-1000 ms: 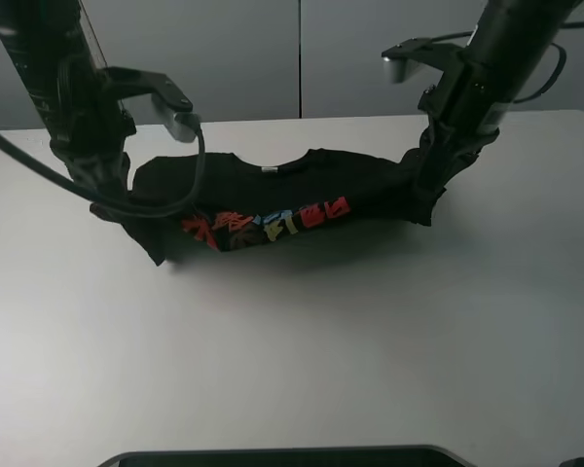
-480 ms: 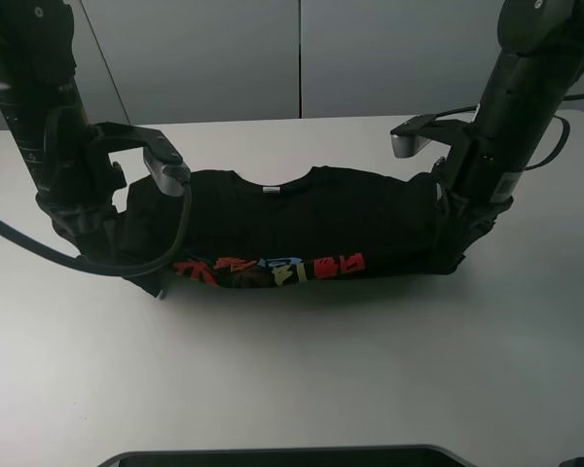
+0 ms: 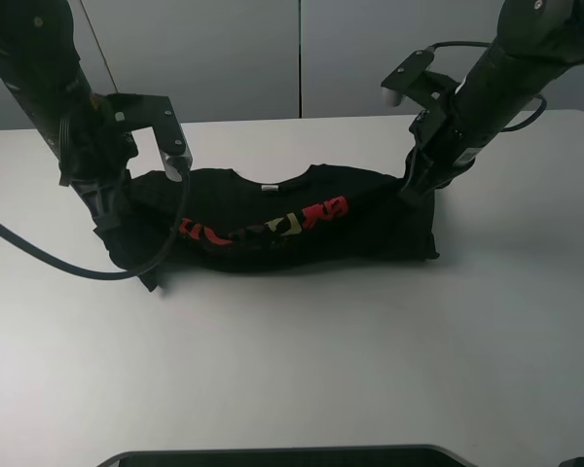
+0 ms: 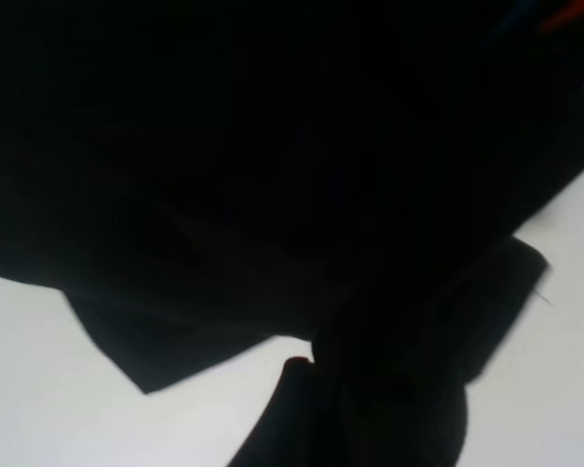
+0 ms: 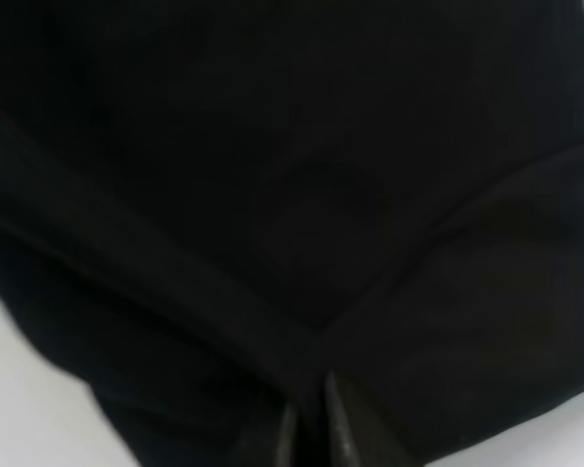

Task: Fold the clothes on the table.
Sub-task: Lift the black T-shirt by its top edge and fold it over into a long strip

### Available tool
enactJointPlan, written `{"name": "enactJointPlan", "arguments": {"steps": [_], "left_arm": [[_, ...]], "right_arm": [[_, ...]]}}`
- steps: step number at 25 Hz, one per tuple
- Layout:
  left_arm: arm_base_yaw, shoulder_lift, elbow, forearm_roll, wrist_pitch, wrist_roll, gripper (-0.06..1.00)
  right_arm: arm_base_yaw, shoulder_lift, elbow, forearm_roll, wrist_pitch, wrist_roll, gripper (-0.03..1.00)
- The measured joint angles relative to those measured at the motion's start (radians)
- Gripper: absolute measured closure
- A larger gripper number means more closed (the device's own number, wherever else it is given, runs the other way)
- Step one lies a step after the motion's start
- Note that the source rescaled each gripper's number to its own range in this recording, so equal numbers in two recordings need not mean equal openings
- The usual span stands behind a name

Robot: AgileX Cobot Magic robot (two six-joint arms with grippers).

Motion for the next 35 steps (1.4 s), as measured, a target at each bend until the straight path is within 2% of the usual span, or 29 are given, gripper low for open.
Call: {"name": "enactJointPlan", "arguments": {"steps": [6,9,14,16,21,26,31,33,35], "left_arm": [[0.000,0.000,0.000,0.206,-0.238,-0.124,0.94],[0.004,0.000,0.000,0.293,-0.277,-0.179,0.94],[0.050,0.000,0.000,0.324,-0.287,-0.255,0.94],[0.066,0.000,0.000,0.326,-0.282,-0.265,0.94],[0.070,-0.024,-0.020,0.359,-0.310,-0.272,0.94],[0.072,-0.050,-0.199,0.397,-0.319,-0.273,0.94],[0.078,-0.054,-0.394,0.415,-0.310,-0.255,0.94],[0.078,-0.060,-0.420,0.408,-0.286,-0.248,0.94],[0.078,-0.060,-0.427,0.364,-0.226,-0.233,0.94]], "right_arm": [[0.000,0.000,0.000,-0.089,-0.178,-0.004,0.97],[0.000,0.000,0.000,-0.151,-0.231,0.038,0.97],[0.000,0.000,0.000,-0.297,-0.298,0.192,0.97],[0.000,0.000,0.000,-0.317,-0.300,0.217,0.97],[0.000,-0.010,-0.027,-0.375,-0.289,0.196,0.97],[0.000,-0.029,-0.190,-0.463,-0.254,0.192,0.97],[0.000,-0.029,-0.385,-0.499,-0.179,0.187,0.97],[0.000,-0.032,-0.416,-0.501,-0.159,0.187,0.97],[0.000,-0.034,-0.423,-0.501,-0.125,0.200,0.97]]}}
